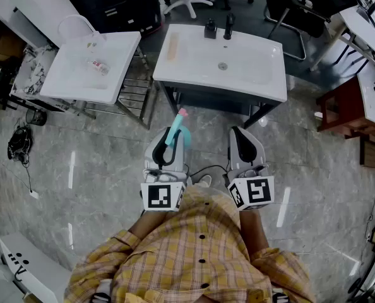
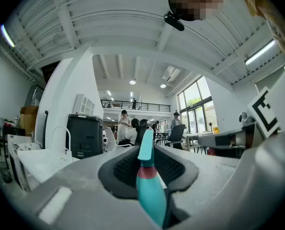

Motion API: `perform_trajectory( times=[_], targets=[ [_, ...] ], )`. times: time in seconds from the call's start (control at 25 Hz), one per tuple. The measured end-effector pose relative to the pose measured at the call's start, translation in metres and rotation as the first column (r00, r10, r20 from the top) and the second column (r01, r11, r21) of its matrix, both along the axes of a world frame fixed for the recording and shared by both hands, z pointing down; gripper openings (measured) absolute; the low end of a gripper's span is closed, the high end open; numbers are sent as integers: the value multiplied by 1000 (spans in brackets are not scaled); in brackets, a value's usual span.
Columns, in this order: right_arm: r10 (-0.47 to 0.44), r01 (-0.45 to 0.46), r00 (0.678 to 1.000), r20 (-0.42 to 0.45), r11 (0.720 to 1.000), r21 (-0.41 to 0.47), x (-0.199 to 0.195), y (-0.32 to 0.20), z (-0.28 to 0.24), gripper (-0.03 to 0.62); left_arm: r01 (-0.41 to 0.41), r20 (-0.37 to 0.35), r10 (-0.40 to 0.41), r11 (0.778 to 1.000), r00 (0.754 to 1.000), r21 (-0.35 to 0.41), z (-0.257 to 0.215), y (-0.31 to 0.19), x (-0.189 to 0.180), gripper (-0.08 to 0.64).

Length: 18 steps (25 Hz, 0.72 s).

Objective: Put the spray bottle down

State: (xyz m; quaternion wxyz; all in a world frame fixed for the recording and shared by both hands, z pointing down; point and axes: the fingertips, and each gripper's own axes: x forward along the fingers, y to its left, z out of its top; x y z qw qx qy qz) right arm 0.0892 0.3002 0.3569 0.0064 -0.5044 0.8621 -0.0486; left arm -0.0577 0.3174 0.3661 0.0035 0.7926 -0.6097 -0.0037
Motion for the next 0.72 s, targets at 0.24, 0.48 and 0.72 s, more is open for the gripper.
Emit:
perform_trajectory(
  times=[0.24,0.48,0.72],
  targets=[
    [-7,7,1000,11,1000,-10,6,0,2,-2,3,2,-3,1000,1000,-7,3,-1,6,98],
    [-12,12,999,29,1000,-10,14,-2,2,-2,-18,12,18,1000,1000,-9,3,-2,17,97],
    [-41,41,999,32,999,3,13,-1,0,0,-14,27,14,1000,1000,-9,3,-2,21,97]
  ],
)
